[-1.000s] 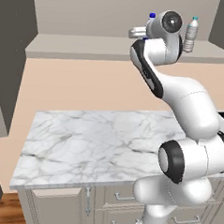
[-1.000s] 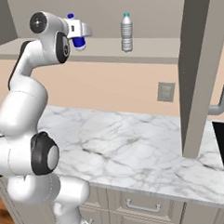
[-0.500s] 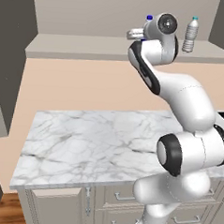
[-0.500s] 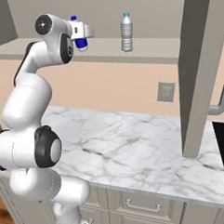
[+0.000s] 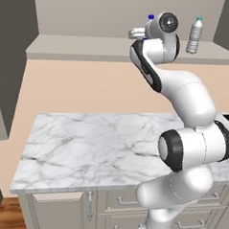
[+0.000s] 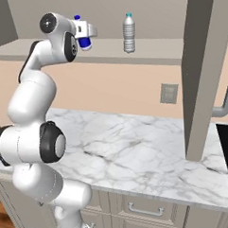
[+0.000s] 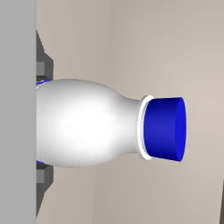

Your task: Sort all alcoholic drinks to one cabinet, and non-alcoholic drinks to the other.

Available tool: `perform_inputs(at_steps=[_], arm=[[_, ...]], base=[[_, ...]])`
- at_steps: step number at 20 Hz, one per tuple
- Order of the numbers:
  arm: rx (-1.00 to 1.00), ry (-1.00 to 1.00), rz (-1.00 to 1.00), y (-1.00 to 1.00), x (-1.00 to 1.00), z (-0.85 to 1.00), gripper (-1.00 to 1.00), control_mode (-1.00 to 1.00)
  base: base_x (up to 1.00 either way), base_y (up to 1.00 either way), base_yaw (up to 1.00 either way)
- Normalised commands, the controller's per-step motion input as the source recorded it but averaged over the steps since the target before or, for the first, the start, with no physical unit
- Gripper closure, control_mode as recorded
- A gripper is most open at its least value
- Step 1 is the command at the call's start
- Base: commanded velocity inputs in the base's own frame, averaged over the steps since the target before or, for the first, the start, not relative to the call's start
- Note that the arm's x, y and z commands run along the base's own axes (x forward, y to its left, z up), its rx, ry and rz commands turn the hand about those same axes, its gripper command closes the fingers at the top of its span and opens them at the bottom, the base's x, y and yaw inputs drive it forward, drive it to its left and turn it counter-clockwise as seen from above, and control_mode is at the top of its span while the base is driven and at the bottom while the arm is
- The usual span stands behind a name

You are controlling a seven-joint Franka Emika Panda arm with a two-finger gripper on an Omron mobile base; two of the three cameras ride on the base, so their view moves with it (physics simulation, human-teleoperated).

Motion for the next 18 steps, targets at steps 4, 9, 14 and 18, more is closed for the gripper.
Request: perform_inputs(at_steps=[4,9,14,18], arm=[[0.0,0.0,0.0,-0.03,0.24,-0.16,1.0,-1.0],[0.0,0.0,0.0,-0.02,0.12,-0.14,1.0,-1.0],[0.0,0.0,0.0,0.0,0.11,-0.09,1.0,-1.0],[0.0,0.0,0.0,0.0,0.12,-0.09,-1.0,-1.0]], base=[[0.0,0.0,0.0],[0.0,0.0,0.0],[0.0,0.0,0.0],[0.0,0.0,0.0]])
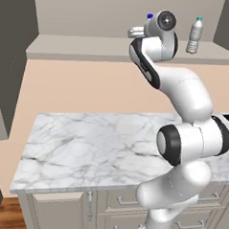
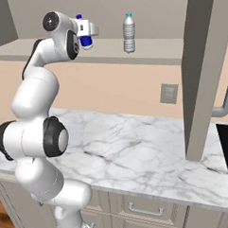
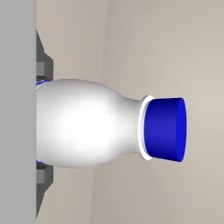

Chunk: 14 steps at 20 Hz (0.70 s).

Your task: Sort all alcoholic drinks to one cabinet, and non-alcoholic drinks to the other.

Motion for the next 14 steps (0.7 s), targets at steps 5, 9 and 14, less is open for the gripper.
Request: perform_inputs(at_steps=[5,9,14], arm=[[0.0,0.0,0.0,-0.01,0.11,-0.08,-1.0,-1.0],[0.0,0.0,0.0,-0.02,0.09,-0.07,-1.0,-1.0],[0.0,0.0,0.0,-0.03,0.06,-0.04,-1.0,-1.0]], base=[[0.0,0.0,0.0],[0.0,0.0,0.0],[0.0,0.0,0.0]])
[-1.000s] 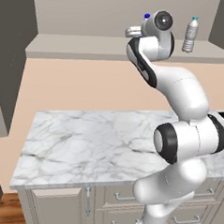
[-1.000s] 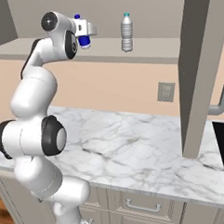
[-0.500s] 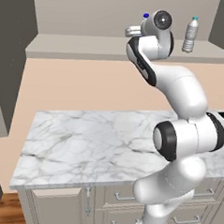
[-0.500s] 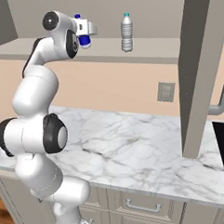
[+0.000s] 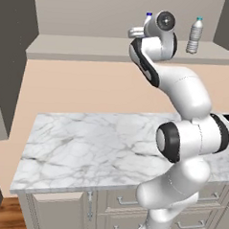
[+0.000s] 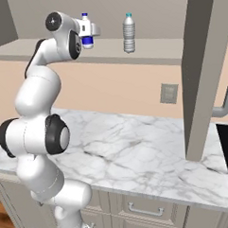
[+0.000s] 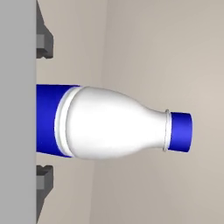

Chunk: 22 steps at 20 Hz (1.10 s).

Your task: Sort all alcoholic drinks to one cabinet, and non-alcoholic drinks to the other.

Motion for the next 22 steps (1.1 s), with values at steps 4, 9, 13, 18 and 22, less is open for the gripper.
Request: perform_inputs(at_steps=[4,9,13,18,22], arm=[[0.0,0.0,0.0,-0.01,0.02,-0.01,-1.0,-1.0],[0.01,0.0,-0.03,-0.05,-0.16,0.0,-1.0,-1.0],[0.01,0.0,-0.04,-0.07,-0.34,0.0,-1.0,-1.0],[0.0,0.0,-0.03,-0.02,-0.45,0.0,-1.0,-1.0],[0.0,-0.03,0.0,0.0,-0.5,0.0,-1.0,-1.0]], base=[[0.0,0.0,0.0],[0.0,0.0,0.0],[0.0,0.0,0.0],[0.0,0.0,0.0],[0.0,0.0,0.0]])
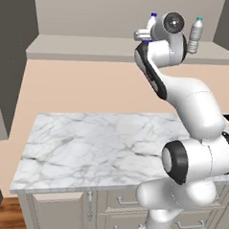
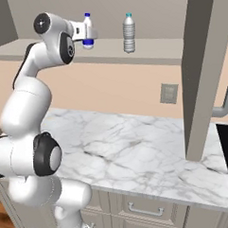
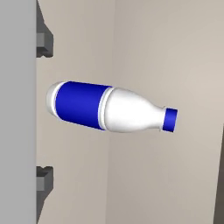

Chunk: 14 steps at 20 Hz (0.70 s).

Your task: Sort all alcoholic drinks to one cabinet, and non-alcoholic drinks to the other.

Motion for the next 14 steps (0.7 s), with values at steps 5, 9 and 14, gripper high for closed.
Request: perform_inputs(at_steps=[5,9,14], arm=[[0.0,-0.02,0.0,0.06,-0.16,0.0,-1.0,-1.0],[0.0,-0.02,0.0,0.01,-0.27,0.0,-1.0,-1.0],[0.0,-0.01,0.0,0.06,-0.38,0.0,-1.0,-1.0]], base=[[0.0,0.0,0.0],[0.0,0.0,0.0],[0.0,0.0,0.0]])
